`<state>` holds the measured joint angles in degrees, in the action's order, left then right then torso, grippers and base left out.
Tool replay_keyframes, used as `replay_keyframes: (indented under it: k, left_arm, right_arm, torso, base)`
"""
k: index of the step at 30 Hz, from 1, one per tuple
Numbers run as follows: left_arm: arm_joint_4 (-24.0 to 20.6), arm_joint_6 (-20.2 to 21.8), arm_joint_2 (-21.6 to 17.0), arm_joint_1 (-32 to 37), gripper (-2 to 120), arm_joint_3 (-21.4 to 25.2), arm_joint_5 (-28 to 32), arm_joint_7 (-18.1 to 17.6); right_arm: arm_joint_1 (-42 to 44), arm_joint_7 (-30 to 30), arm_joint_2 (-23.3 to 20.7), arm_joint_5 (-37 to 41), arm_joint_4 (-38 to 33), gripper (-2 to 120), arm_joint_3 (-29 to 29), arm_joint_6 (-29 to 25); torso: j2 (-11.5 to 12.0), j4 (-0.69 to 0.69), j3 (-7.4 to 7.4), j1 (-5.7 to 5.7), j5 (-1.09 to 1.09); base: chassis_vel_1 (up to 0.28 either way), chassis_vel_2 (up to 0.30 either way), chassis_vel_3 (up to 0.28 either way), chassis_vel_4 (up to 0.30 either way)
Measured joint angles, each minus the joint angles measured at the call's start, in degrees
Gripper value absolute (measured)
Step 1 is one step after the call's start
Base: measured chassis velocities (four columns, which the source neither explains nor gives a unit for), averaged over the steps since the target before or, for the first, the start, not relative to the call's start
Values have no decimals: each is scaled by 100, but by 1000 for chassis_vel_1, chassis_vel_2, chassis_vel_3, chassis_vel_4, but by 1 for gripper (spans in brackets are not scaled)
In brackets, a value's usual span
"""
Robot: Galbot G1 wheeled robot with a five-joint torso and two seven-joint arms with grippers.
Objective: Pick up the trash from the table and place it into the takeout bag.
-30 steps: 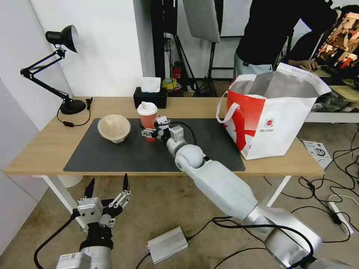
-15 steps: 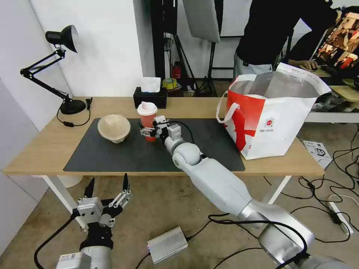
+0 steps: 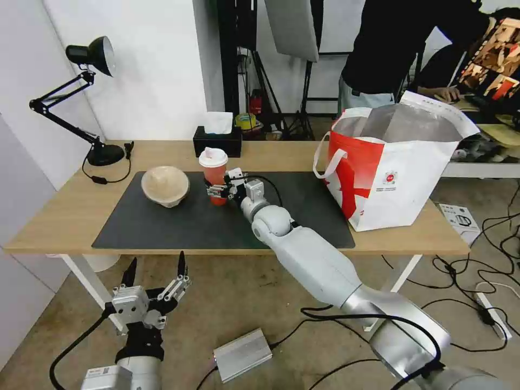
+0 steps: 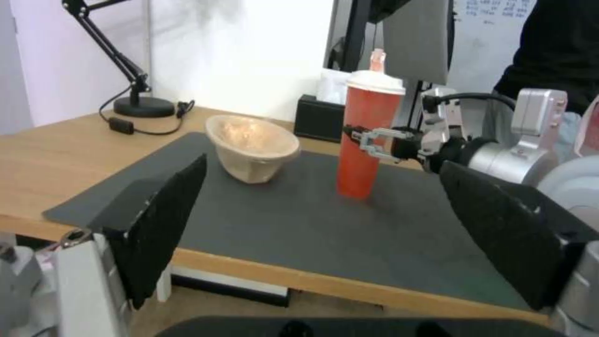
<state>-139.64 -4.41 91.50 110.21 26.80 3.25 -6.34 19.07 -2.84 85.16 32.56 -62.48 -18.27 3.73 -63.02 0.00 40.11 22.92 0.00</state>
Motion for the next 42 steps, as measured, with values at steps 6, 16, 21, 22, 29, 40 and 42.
replay_keyframes:
  k: [6,16,21,22,29,40,42]
  left_arm:
    - [13,-15,0,0,100,6,5,-3]
    - [72,-109,0,1,100,13,-3,-29]
    - [71,-116,1,4,100,18,-3,-31]
    - [71,-118,1,6,100,18,-2,-31]
    - [108,-126,2,-8,100,3,-3,-31]
    - [150,-217,0,-48,100,30,-217,15]
    - [160,-217,0,-52,100,24,-220,16]
  right_arm:
    - [-66,155,81,27,112,100,-32,-47]
    - [-57,246,199,26,178,100,-52,-87]
    - [-106,332,236,25,298,100,-67,-129]
    - [-112,344,236,28,314,100,-68,-140]
    - [-87,369,212,43,331,77,-63,-200]
    - [0,350,157,43,273,36,-39,-261]
    - [9,343,143,42,249,30,-35,-261]
  torso:
    - [0,0,0,0,0]
    - [0,0,0,0,0]
    - [0,0,0,0,0]
    - [0,0,0,0,0]
    - [0,0,0,0,0]
    - [0,1,0,0,0]
    - [0,1,0,0,0]
  base:
    - [0,0,0,0]
    - [0,0,0,0]
    - [0,0,0,0]
    - [0,0,0,0]
    - [0,0,0,0]
    - [0,0,0,0]
    - [0,0,0,0]
